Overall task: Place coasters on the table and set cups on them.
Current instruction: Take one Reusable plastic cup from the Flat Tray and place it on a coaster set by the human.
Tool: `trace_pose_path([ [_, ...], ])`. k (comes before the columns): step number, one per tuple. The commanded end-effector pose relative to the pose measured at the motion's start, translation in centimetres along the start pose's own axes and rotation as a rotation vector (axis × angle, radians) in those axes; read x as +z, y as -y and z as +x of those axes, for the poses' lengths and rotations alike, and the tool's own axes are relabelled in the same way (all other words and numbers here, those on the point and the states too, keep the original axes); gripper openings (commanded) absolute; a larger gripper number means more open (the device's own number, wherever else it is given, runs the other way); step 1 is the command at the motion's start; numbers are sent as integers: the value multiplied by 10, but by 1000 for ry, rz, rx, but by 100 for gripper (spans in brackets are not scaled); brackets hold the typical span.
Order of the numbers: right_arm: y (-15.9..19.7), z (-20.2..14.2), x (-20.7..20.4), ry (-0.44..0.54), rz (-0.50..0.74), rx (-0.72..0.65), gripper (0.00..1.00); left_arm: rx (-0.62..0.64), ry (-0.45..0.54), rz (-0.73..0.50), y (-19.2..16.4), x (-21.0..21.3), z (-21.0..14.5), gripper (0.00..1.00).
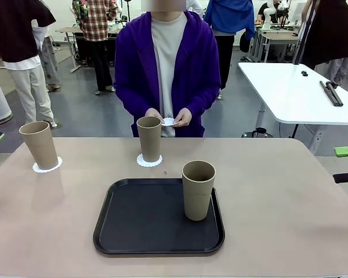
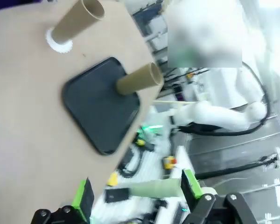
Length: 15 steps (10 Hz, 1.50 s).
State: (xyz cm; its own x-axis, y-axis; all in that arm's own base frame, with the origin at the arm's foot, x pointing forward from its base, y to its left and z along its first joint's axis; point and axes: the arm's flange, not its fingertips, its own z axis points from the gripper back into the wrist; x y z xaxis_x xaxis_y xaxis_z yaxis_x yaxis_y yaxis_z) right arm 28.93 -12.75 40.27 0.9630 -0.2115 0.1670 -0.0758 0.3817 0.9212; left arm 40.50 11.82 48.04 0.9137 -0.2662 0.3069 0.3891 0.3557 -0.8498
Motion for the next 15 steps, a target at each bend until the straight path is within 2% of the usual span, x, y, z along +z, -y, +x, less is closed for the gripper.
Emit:
trace_pose_path([
  [1,-1,1,-1,2,11,9,100,176,38,-97,-49,24,26,100],
  [4,-1,1,-1,2,11,9,100,281,115,-184,-104,49,4,100],
  [6,-1,1,-1,2,11,9,100,297,137,-203,-119,59,-19,100],
  [10,-1,1,-1,2,11,9,100,300,162,-159,-113,74,-46,100],
  [11,-1,1,-1,2,11,9,100,299,161,-185,-125,73,-37,100],
  [15,-1,1,-1,2,11,9,100,299,161,-185,-125,73,-37,100],
])
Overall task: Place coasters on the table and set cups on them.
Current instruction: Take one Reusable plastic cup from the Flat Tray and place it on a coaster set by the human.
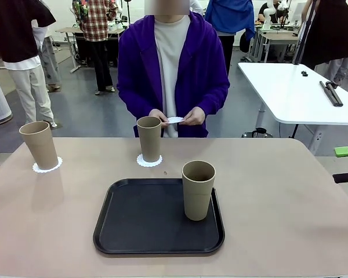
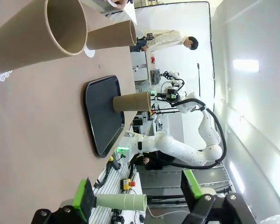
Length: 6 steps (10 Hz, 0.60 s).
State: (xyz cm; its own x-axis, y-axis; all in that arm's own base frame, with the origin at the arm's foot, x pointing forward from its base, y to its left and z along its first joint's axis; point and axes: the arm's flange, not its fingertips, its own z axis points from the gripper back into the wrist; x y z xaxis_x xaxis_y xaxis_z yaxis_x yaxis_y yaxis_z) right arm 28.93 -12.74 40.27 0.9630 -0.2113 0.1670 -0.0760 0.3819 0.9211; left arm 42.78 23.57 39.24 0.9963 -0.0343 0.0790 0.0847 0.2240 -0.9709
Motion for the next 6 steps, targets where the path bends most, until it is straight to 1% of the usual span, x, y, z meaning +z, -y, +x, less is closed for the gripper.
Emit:
trace_pose_path([
  [1,-1,1,-1,2,11,9,100,-3,9,0,1,2,0,100],
  [6,-1,1,-1,2,11,9,100,-3,9,0,1,2,0,100],
])
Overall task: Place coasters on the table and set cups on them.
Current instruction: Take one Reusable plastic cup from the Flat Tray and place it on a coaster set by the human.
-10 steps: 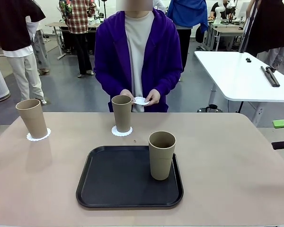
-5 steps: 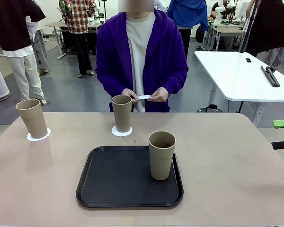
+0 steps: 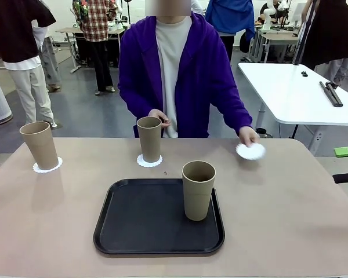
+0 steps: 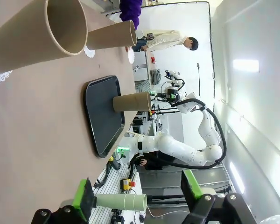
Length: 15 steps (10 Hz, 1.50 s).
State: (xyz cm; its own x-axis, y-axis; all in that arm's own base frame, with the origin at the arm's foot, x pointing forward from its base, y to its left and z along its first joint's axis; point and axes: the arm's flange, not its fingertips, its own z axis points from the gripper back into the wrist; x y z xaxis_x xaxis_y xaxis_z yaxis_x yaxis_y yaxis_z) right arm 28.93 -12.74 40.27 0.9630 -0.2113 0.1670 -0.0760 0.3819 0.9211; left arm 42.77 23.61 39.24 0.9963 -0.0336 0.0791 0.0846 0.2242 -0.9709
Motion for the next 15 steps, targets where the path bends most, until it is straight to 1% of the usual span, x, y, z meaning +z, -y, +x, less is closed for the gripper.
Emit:
trace_pose_path([
  [1,-1,1,-1,2,11,9,100,-3,9,0,1,2,1,100],
  [15,-1,1,-1,2,11,9,100,-3,9,0,1,2,1,100],
])
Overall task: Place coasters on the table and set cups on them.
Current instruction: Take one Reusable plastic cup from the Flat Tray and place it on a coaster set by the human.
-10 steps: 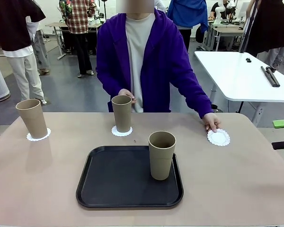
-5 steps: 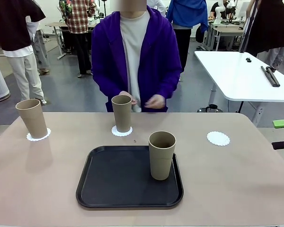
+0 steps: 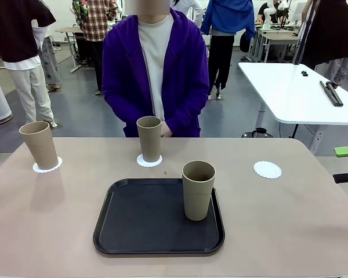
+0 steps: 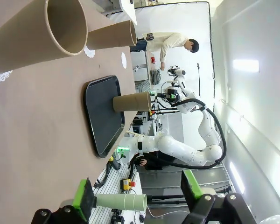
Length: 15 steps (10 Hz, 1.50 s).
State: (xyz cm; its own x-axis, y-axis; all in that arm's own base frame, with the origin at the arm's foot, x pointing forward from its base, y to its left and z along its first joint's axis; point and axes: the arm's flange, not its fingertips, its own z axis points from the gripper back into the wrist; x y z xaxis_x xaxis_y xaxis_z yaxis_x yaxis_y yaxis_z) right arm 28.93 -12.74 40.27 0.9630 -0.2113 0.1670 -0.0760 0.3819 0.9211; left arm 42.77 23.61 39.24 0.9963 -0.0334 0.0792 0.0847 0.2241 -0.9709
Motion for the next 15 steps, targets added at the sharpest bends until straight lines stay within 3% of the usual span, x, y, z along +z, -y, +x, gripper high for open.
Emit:
trace_pose_path([
  [1,-1,1,-1,2,11,9,100,-3,8,0,1,2,1,100],
  [5,0,0,0,0,0,0,100,-3,8,0,1,2,1,100],
  [9,-74,46,-53,-91,-308,314,100,-3,8,0,1,2,1,100],
  [11,-111,53,-92,-322,-473,580,100,-3,8,0,1,2,1,100],
  [13,-145,42,-135,-514,-551,782,100,-3,8,0,1,2,1,100],
  [15,-160,29,-174,-693,-628,896,100,-3,8,0,1,2,1,100],
])
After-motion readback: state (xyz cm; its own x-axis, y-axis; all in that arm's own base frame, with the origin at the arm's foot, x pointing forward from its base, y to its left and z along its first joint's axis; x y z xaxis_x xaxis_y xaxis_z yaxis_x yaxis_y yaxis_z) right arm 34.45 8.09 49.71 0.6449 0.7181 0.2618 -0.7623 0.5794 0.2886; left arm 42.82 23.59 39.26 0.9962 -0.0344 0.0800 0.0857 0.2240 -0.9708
